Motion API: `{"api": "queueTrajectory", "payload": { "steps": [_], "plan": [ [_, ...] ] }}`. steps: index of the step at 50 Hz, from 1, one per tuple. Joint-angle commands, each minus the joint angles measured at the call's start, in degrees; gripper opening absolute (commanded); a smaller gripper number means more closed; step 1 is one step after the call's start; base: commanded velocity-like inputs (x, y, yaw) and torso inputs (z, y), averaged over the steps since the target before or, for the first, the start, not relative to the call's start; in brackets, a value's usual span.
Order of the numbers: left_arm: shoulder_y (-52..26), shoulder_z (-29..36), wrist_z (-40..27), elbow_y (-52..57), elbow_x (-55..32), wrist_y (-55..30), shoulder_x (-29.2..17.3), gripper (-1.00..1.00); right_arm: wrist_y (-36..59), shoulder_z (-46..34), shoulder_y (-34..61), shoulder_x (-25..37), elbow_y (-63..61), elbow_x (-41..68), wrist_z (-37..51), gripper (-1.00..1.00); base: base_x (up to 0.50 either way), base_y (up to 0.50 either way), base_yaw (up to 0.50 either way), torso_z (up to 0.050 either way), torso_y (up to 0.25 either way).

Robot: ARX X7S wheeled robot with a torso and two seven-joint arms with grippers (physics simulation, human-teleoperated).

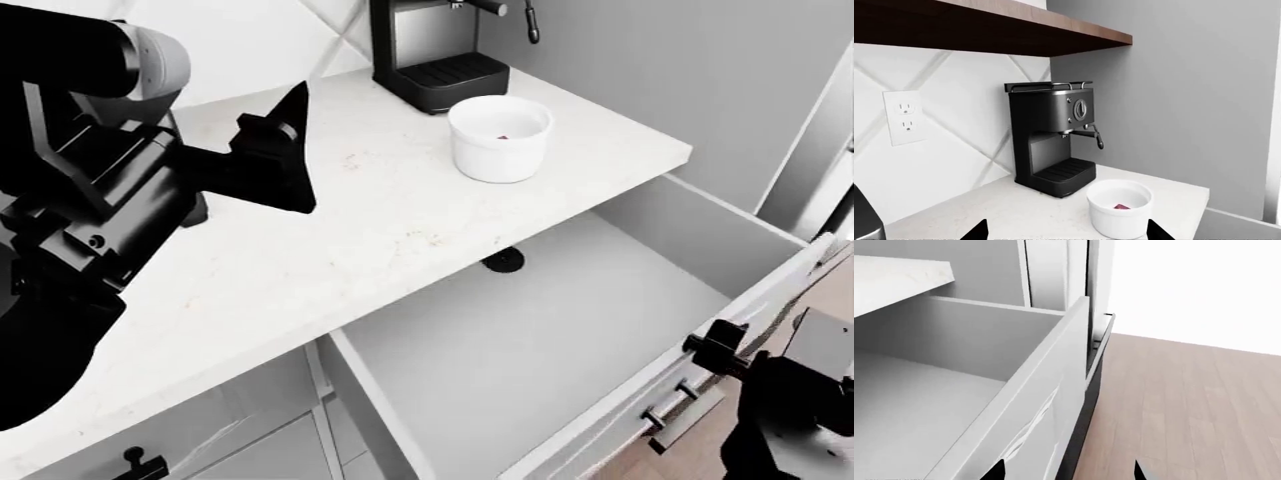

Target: Place the bar in the bowl and close the drawer.

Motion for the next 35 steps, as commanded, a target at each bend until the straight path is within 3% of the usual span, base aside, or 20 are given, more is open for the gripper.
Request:
{"api": "queueTrajectory", "payload": {
  "steps": [1,22,35],
  "plan": [
    [0.21,-1.81,0.82,-0.34,1.55,0.48,1.07,1.00,-3.34,-5.03,0.86,-5.75,14.35,7.38,-5.17,1.00,0.00,0.00,0.00,0.000,0.000],
    [1.21,-1.77,1.24,-1.30,2.27,0.75,1.61,1.00,-12.62,-10.83,11.78,-8.68,35.22,4.71,-7.72,1.00,0.00,0.00,0.00,-0.001,0.000],
    [1.61,-1.90,1.24,-1.56,2.42,0.84,1.61,1.00,-22.71,-12.71,20.53,-9.71,55.37,3.09,-10.15,1.00,0.00,0.00,0.00,-0.002,0.000]
  ]
}}
